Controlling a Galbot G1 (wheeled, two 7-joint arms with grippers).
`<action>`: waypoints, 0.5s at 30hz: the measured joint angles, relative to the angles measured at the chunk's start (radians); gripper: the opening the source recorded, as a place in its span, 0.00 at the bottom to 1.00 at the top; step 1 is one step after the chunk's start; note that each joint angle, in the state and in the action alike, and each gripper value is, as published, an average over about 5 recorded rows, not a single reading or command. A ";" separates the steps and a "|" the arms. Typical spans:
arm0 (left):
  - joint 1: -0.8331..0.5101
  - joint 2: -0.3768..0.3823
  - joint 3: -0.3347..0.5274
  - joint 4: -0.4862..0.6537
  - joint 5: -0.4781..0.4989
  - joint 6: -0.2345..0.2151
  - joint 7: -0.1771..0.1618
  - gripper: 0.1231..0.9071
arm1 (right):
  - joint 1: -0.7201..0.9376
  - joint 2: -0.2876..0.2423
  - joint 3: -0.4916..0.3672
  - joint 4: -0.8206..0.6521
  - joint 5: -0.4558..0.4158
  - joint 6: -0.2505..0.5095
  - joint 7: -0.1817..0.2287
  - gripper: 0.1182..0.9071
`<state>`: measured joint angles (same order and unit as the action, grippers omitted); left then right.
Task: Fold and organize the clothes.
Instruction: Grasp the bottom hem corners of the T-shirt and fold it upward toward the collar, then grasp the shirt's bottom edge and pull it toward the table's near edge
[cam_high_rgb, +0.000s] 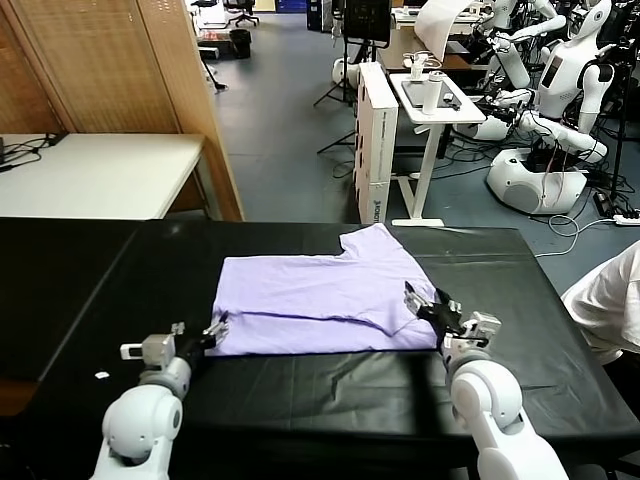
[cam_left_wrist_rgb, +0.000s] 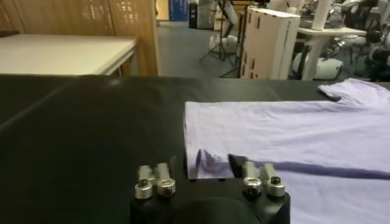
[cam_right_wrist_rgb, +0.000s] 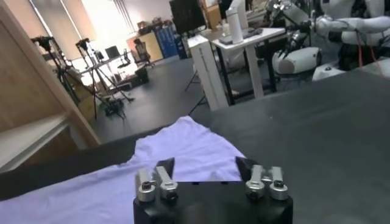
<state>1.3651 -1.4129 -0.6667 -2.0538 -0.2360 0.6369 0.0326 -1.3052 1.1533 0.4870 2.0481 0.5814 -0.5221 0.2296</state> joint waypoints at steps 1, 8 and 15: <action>0.017 0.002 -0.006 -0.012 -0.001 -0.004 0.003 1.00 | -0.022 -0.008 0.007 0.007 -0.021 0.000 -0.016 1.00; 0.112 -0.010 -0.017 -0.045 0.001 -0.090 0.006 1.00 | -0.142 -0.032 0.023 0.046 -0.109 -0.003 -0.069 1.00; 0.136 -0.027 0.001 -0.038 0.043 -0.164 0.007 1.00 | -0.165 -0.038 0.014 0.035 -0.127 -0.001 -0.091 1.00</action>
<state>1.5012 -1.4403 -0.6652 -2.0922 -0.1930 0.4726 0.0399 -1.4703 1.1148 0.5011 2.0827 0.4544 -0.5232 0.1385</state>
